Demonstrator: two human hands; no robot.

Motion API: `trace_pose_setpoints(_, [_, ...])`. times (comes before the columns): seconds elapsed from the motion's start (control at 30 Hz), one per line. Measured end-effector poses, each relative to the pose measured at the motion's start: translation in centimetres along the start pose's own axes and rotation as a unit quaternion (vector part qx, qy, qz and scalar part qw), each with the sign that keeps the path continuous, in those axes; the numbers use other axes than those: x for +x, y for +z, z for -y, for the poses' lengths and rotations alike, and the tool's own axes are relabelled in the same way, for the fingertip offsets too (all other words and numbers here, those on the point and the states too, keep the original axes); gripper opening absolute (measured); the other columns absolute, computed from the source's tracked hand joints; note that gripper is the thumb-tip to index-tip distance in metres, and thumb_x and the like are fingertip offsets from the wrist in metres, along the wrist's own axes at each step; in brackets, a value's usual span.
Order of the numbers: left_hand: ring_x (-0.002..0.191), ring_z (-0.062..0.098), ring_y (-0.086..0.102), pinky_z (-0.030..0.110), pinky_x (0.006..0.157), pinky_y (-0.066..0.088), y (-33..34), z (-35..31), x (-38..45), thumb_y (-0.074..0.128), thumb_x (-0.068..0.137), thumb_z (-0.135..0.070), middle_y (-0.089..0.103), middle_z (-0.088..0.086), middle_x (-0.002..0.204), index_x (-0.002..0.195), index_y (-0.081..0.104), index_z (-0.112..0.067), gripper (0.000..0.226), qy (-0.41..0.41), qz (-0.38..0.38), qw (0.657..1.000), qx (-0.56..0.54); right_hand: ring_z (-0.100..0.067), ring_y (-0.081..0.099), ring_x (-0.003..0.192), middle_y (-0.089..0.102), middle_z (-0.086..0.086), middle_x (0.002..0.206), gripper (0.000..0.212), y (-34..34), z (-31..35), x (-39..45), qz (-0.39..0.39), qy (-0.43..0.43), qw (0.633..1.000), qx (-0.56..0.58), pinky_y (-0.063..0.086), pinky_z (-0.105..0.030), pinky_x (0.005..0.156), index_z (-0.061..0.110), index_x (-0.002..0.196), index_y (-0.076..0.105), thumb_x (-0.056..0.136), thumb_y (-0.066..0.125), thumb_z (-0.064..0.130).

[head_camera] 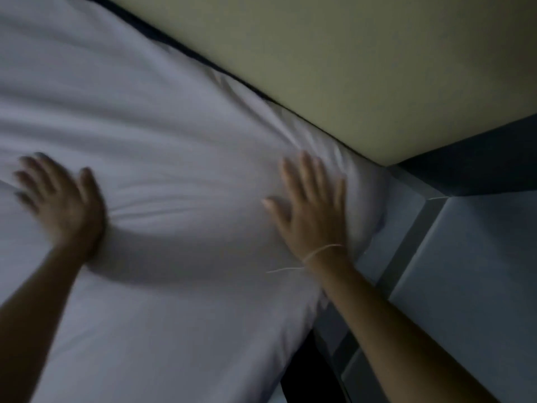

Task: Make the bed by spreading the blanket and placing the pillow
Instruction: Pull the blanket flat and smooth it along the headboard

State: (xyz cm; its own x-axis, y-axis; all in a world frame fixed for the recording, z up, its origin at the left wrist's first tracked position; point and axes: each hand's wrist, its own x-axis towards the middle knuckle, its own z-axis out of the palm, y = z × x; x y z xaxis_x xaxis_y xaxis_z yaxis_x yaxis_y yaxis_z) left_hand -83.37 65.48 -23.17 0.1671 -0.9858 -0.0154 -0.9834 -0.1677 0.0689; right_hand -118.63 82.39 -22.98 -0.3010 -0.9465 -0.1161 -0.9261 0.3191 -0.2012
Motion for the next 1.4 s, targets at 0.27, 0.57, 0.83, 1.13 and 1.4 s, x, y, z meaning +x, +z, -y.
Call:
trace_pose_setpoints(0.27, [0.145,0.042,0.0,0.054,0.118,0.006,-1.4,-14.3,-12.3,0.021,0.094,-0.06,0.006,0.012,0.16,0.151,0.014,-0.023,0.068,0.346,0.089,0.934,0.003,-0.022,-0.002,0.148,0.0,-0.002,0.162,0.069,-1.9,-6.9,-3.8,0.061,0.146,0.987,0.027,0.01,-0.061,0.116,0.027,0.152,0.002,0.094,0.007,0.062])
trace_pose_setpoints(0.57, [0.147,0.03,0.01,0.044,0.118,0.005,-5.3,-14.7,-4.2,0.018,0.098,-0.029,0.014,0.017,0.157,0.148,0.017,-0.009,0.054,0.325,0.083,0.923,-0.188,-0.028,0.017,0.146,0.026,-0.013,0.156,0.058,-4.0,3.2,-1.3,-0.058,0.044,0.991,0.115,0.016,-0.055,0.117,0.009,0.147,0.029,0.099,0.028,0.042])
trace_pose_setpoints(0.83, [0.148,0.034,0.001,0.048,0.121,0.002,-2.7,-12.6,-3.6,0.015,0.099,-0.044,0.004,0.015,0.16,0.152,0.009,-0.013,0.061,0.207,0.08,0.974,-0.055,-0.025,0.012,0.148,0.016,-0.005,0.16,0.062,-1.4,1.9,2.7,-0.001,-0.067,0.998,-0.021,0.008,-0.05,0.119,0.031,0.151,0.017,0.097,0.022,0.06])
trace_pose_setpoints(1.13, [0.148,0.033,0.002,0.052,0.12,0.01,-0.7,-15.7,-20.8,0.02,0.097,-0.058,0.007,0.011,0.16,0.152,0.009,-0.018,0.069,0.435,0.119,0.892,-0.019,-0.024,0.005,0.149,0.008,-0.006,0.161,0.061,-1.6,-6.8,-3.2,0.022,0.034,0.999,0.019,0.009,-0.052,0.119,0.025,0.153,0.009,0.099,0.014,0.052])
trace_pose_setpoints(1.4, [0.147,0.033,0.009,0.048,0.12,0.016,-2.5,-13.6,-29.7,0.022,0.096,-0.058,0.015,0.013,0.158,0.15,0.023,-0.017,0.067,0.675,0.158,0.721,-0.015,-0.03,0.001,0.148,0.002,-0.007,0.161,0.061,-3.3,-10.3,-7.4,0.076,0.107,0.989,0.065,0.01,-0.059,0.117,0.021,0.152,0.002,0.098,0.012,0.047])
